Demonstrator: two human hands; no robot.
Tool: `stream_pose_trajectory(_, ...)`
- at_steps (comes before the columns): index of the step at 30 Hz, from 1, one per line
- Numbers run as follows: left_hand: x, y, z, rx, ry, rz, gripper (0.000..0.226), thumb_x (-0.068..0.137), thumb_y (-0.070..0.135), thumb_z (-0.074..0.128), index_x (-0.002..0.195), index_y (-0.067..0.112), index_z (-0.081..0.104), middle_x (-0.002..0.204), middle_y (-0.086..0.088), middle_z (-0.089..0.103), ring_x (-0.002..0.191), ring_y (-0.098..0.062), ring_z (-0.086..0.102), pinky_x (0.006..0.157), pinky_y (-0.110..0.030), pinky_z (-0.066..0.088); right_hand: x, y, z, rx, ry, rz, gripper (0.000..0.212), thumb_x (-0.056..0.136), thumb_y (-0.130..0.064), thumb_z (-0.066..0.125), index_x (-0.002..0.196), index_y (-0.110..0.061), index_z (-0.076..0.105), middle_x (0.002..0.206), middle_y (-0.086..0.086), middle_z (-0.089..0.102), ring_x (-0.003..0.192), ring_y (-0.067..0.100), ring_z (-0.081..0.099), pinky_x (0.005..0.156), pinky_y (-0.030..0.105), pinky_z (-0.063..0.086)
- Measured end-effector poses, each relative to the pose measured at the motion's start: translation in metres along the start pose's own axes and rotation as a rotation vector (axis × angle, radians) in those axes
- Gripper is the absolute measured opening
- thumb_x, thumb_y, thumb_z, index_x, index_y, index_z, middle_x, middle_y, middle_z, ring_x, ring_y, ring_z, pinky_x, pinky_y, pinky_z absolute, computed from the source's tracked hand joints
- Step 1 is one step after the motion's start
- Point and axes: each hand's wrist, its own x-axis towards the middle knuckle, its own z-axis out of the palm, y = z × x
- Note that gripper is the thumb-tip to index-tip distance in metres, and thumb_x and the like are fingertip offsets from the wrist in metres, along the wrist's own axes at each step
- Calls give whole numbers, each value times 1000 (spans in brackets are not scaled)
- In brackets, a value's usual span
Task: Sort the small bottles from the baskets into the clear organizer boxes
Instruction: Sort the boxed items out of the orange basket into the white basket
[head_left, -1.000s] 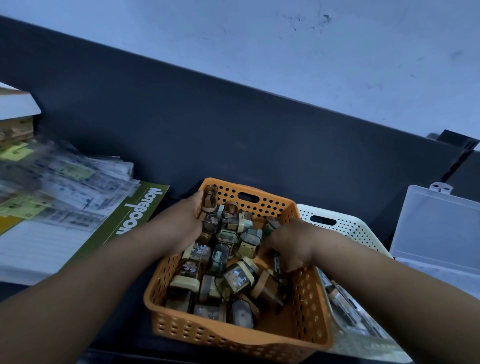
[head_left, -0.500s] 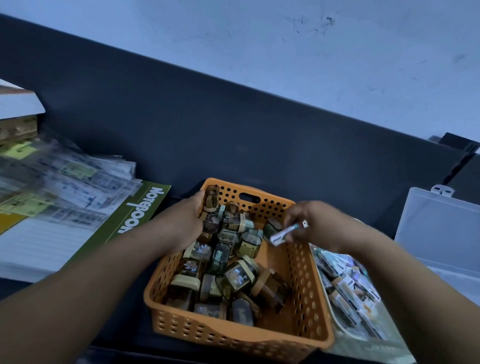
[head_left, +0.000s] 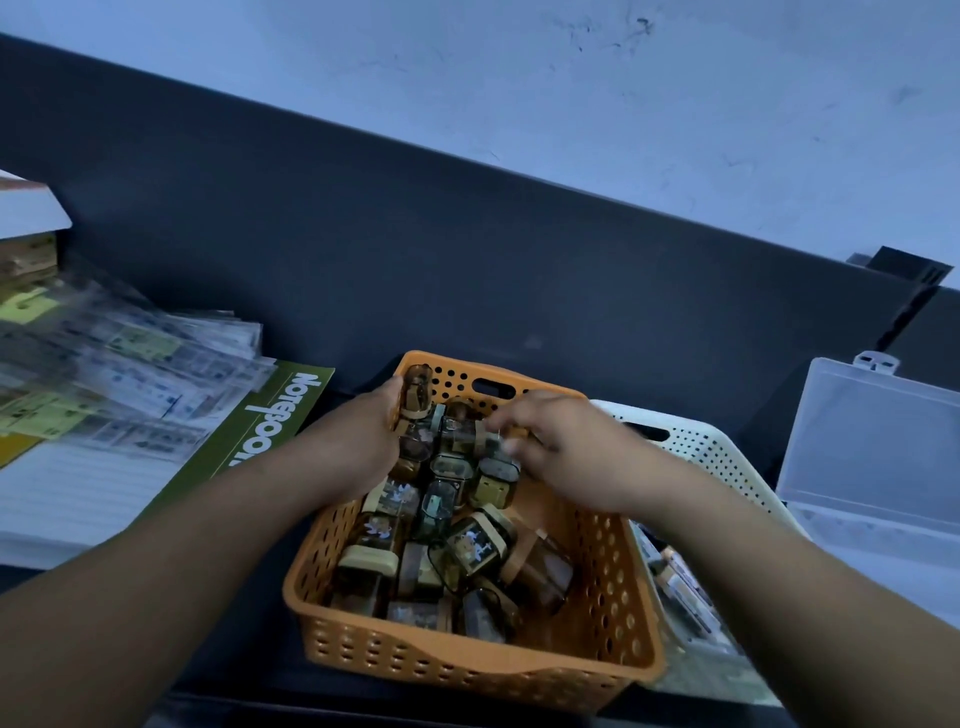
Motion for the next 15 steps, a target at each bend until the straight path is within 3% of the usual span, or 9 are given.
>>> stream_pose_trajectory(3,-2,2,-1,-1,21,16,66,94,12,41,148,42,19,144,2,46,118,-18,53,100,-38,45,38,-24,27,-106,-223,-71,50,100,-41,44,148,-33,34,158,-2,22,147,22,13,119,41,16)
stream_pose_trajectory(6,-4,6,0,9,20,18,67,95,7,38,150,36,14,148,1,41,123,-18,48,103,-34,41,61,-19,45,-185,-381,-19,58,98,-54,36,151,-43,15,163,-7,1,148,25,-9,119,54,6)
stream_pose_trajectory(11,-4,5,-1,-65,-16,28,72,94,10,46,151,35,10,148,4,40,127,-18,44,106,-37,38,36,14,28,-176,-464,51,56,97,-58,34,149,-41,25,160,-10,12,148,24,10,119,51,14)
stream_pose_trajectory(13,-2,4,0,-60,-21,9,77,93,6,45,151,36,4,153,3,33,132,-19,40,109,-36,35,16,22,15,-142,-507,67,49,97,-57,35,143,-39,39,155,-4,30,144,23,24,117,51,22)
stream_pose_trajectory(15,-1,3,1,-42,-20,-5,81,90,-2,39,151,35,1,157,2,24,136,-21,34,109,-34,31,1,23,7,-92,-502,45,41,97,-57,36,117,-31,61,126,2,58,120,20,52,104,47,41)
